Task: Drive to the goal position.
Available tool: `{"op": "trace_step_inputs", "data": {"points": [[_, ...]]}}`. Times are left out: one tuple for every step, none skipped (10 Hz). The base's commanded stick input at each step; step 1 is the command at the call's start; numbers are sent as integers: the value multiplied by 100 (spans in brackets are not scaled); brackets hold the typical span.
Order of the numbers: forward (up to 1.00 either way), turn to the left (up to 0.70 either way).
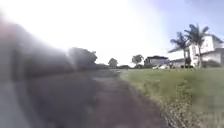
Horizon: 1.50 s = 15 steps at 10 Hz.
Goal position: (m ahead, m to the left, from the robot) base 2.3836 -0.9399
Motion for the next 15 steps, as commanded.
{"op": "trace_step_inputs", "data": {"points": [[100, 15], [100, 24], [100, 23], [100, 18], [100, 12], [100, 7], [100, 2], [100, 0], [100, 0], [100, 0], [100, 0], [100, 0], [100, 0], [100, 0], [100, 0]]}}
